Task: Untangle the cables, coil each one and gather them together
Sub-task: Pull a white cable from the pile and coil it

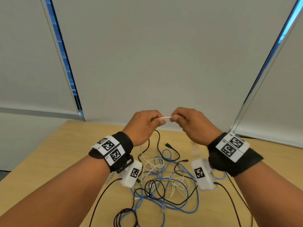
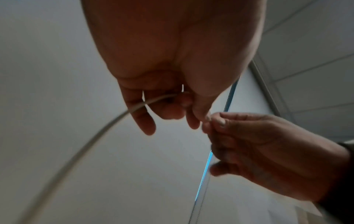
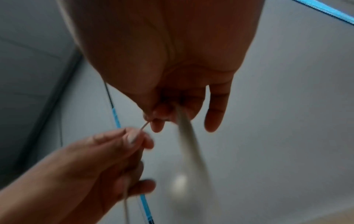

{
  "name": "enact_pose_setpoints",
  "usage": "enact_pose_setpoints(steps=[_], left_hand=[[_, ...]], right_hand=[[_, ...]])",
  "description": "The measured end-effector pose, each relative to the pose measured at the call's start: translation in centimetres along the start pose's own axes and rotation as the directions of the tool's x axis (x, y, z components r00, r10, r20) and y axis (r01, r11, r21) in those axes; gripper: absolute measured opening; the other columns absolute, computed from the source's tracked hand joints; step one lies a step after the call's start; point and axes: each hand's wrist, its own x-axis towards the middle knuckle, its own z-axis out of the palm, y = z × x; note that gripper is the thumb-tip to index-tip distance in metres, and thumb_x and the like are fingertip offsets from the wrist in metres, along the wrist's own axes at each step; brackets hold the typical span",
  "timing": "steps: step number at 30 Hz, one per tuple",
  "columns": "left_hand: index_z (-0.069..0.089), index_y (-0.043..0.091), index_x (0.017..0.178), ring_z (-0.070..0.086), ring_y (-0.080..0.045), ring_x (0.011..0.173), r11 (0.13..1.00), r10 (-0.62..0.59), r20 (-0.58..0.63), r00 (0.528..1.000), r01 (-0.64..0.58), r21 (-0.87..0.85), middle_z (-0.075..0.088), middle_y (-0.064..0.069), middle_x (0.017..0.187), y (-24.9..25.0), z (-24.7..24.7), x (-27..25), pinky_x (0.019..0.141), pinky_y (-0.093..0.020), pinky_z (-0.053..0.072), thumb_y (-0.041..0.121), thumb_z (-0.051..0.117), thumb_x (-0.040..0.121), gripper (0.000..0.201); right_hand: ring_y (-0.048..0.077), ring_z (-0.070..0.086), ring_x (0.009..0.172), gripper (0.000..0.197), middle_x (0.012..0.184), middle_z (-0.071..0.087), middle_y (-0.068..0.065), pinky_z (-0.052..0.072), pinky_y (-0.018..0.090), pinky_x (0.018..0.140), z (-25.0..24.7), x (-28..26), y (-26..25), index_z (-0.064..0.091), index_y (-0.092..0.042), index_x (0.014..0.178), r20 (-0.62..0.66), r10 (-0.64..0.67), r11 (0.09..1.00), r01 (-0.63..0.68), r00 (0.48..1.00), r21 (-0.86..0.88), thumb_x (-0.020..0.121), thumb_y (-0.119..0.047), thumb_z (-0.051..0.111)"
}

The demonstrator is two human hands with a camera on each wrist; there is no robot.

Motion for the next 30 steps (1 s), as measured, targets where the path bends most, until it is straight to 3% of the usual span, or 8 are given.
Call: enact_pose_setpoints(steps=[3, 6, 9, 13, 15, 19, 23, 30], left_hand=[[0.073, 0.025, 0.091, 0.056, -0.010, 0.064, 0.987, -0.131, 0.039, 0.991, 0.134, -0.084, 0.065, -0.005, 0.079, -2.2, -1.3, -0.7, 0.073, -0.043, 0.056, 0.031, 0.059, 0.099, 0.017], [0.074, 0.027, 0.091, 0.062, -0.015, 0.067, 0.967, -0.241, 0.068, 0.968, 0.246, -0.072, 0.068, 0.011, 0.078, -5.1, -2.2, -1.8, 0.077, -0.042, 0.057, 0.031, 0.059, 0.098, 0.018], [0.074, 0.030, 0.090, 0.062, -0.012, 0.061, 0.964, -0.261, 0.068, 0.963, 0.263, -0.028, 0.065, 0.028, 0.068, -6.2, -1.8, -2.3, 0.071, -0.032, 0.054, 0.033, 0.058, 0.098, 0.018], [0.074, 0.035, 0.089, 0.058, 0.000, 0.054, 0.986, -0.156, 0.102, 0.982, 0.162, -0.050, 0.072, 0.014, 0.082, -4.6, 0.6, -1.8, 0.053, -0.010, 0.042, 0.035, 0.060, 0.098, 0.017], [0.074, 0.033, 0.090, 0.057, -0.001, 0.053, 0.991, -0.106, 0.121, 0.987, 0.115, -0.067, 0.071, 0.012, 0.078, -3.6, 1.8, -1.5, 0.052, -0.010, 0.042, 0.036, 0.061, 0.097, 0.016], [0.071, 0.030, 0.083, 0.061, -0.003, 0.057, 0.991, -0.107, 0.169, 0.980, 0.119, -0.063, 0.065, 0.014, 0.066, -3.5, 2.4, -1.4, 0.055, -0.012, 0.045, 0.035, 0.064, 0.096, 0.016], [0.072, 0.016, 0.084, 0.063, -0.005, 0.060, 0.980, -0.182, 0.187, 0.966, 0.192, -0.041, 0.067, 0.004, 0.068, -5.4, 1.5, -2.4, 0.060, -0.010, 0.045, 0.029, 0.065, 0.097, 0.019], [0.071, 0.021, 0.089, 0.063, -0.011, 0.084, 0.974, -0.213, 0.236, 0.948, 0.188, 0.124, 0.070, 0.005, 0.086, -6.0, 1.0, -2.5, 0.075, -0.026, 0.044, 0.030, 0.059, 0.100, 0.018]], right_hand=[[0.018, 0.060, 0.071, 0.021, 0.074, 0.059, -0.007, 0.052, 0.036, 0.064, -1.2, -0.5, 3.1, 0.063, -0.025, 0.096, -0.135, 0.075, 0.995, -0.082, 0.988, -0.049, 0.105, -0.030, 0.045], [0.021, 0.061, 0.078, 0.022, 0.078, 0.061, -0.007, 0.043, 0.031, 0.063, -1.9, -1.1, 7.0, 0.065, -0.026, 0.093, -0.180, 0.236, 0.966, -0.250, 0.955, -0.059, 0.104, -0.027, 0.046], [0.021, 0.063, 0.091, 0.018, 0.091, 0.067, -0.006, 0.046, 0.031, 0.076, -1.2, -1.9, 8.8, 0.071, -0.021, 0.104, -0.148, 0.310, 0.935, -0.329, 0.939, -0.132, 0.102, -0.025, 0.054], [0.019, 0.055, 0.122, 0.036, 0.133, 0.063, -0.007, 0.044, 0.046, 0.105, 1.4, -2.0, 5.4, 0.061, -0.032, 0.132, -0.110, 0.062, 0.971, -0.085, 0.992, -0.222, 0.096, -0.037, 0.062], [0.012, 0.060, 0.114, 0.032, 0.124, 0.069, -0.011, 0.047, 0.041, 0.099, 2.9, -1.8, 3.3, 0.063, -0.034, 0.128, 0.010, -0.015, 0.975, 0.017, 1.000, -0.222, 0.096, -0.043, 0.060], [0.014, 0.065, 0.075, 0.019, 0.078, 0.070, -0.005, 0.050, 0.031, 0.068, 3.2, -1.5, 2.9, 0.063, -0.035, 0.084, 0.123, 0.057, 0.998, -0.055, 0.991, -0.020, 0.101, -0.031, 0.054], [0.015, 0.064, 0.081, 0.020, 0.080, 0.067, -0.004, 0.047, 0.028, 0.069, 1.7, -1.8, 5.2, 0.063, -0.030, 0.088, 0.004, 0.143, 0.989, -0.143, 0.990, 0.025, 0.103, -0.026, 0.050], [0.020, 0.064, 0.089, 0.017, 0.088, 0.068, -0.005, 0.043, 0.027, 0.068, 1.7, -1.9, 7.2, 0.062, -0.026, 0.091, -0.090, 0.246, 0.967, -0.250, 0.965, -0.045, 0.102, -0.021, 0.050]])
